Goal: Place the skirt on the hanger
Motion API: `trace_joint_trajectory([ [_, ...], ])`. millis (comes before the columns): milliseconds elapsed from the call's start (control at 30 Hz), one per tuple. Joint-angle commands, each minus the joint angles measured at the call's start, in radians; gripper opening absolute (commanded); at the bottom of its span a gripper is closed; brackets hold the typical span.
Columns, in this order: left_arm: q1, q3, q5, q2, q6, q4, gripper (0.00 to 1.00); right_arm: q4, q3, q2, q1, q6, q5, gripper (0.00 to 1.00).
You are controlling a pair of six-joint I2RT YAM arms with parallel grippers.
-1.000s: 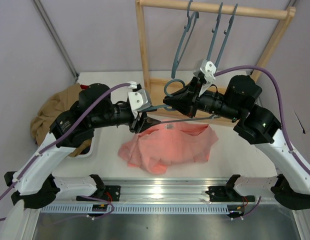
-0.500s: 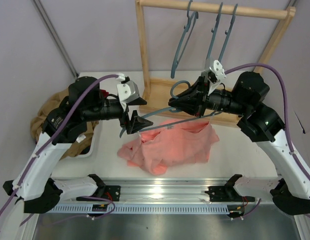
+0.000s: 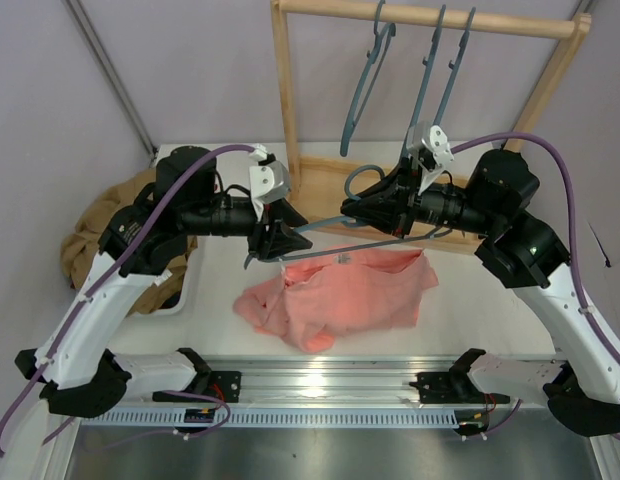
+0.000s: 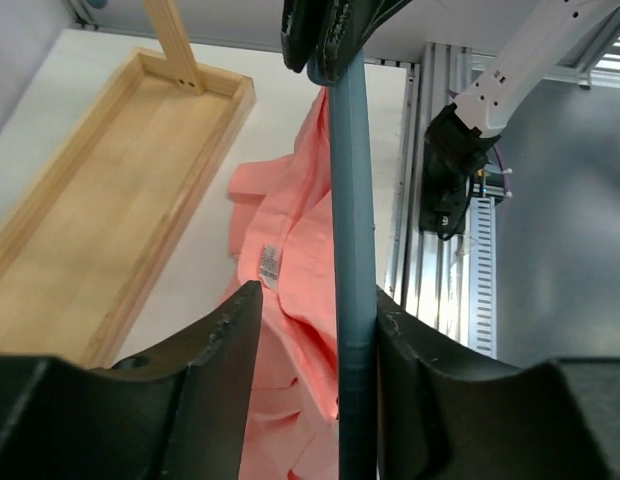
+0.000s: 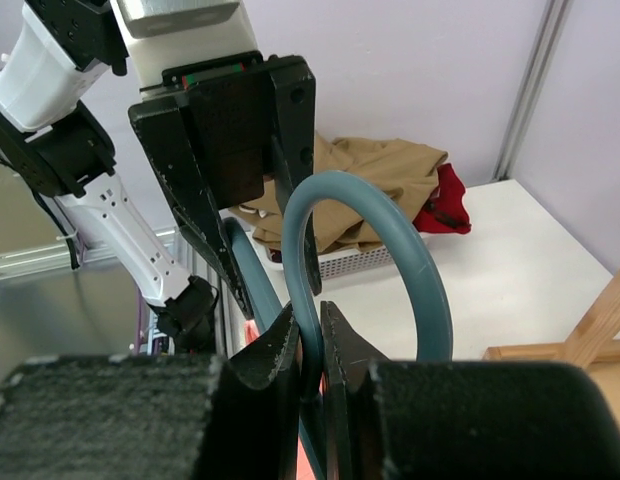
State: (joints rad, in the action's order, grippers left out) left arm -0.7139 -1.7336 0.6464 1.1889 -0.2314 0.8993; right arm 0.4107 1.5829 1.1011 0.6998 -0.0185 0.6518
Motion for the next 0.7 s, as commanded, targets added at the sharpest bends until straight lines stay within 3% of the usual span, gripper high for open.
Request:
trace_joint_trajectory([
  [0, 0.010, 0.025, 0.032, 0.009, 0.024, -0.016, 0.47, -0.110, 0.005, -0.024, -0.003, -0.024, -0.004, 0.00],
  [167, 0.010, 0.062, 0.036, -0.005, 0.029, -0.022, 0.22, -0.134, -0.012, -0.035, -0.011, -0.031, -0.027, 0.00],
  [367, 0.010, 0.104, 0.039, -0.028, 0.052, -0.056, 0.14, -0.157, -0.018, -0.026, -0.020, -0.044, -0.058, 0.00],
  [500, 0.010, 0.158, 0.039, -0.052, 0.082, -0.108, 0.00, -0.185, -0.047, -0.030, -0.022, -0.052, -0.115, 0.00],
  [600, 0.011, 0.193, -0.034, -0.075, 0.127, -0.157, 0.00, -0.193, -0.049, -0.023, -0.022, -0.070, -0.196, 0.01],
  [667, 0.011, 0.226, -0.100, -0.100, 0.165, -0.217, 0.00, -0.178, -0.046, -0.012, -0.025, -0.093, -0.242, 0.13],
])
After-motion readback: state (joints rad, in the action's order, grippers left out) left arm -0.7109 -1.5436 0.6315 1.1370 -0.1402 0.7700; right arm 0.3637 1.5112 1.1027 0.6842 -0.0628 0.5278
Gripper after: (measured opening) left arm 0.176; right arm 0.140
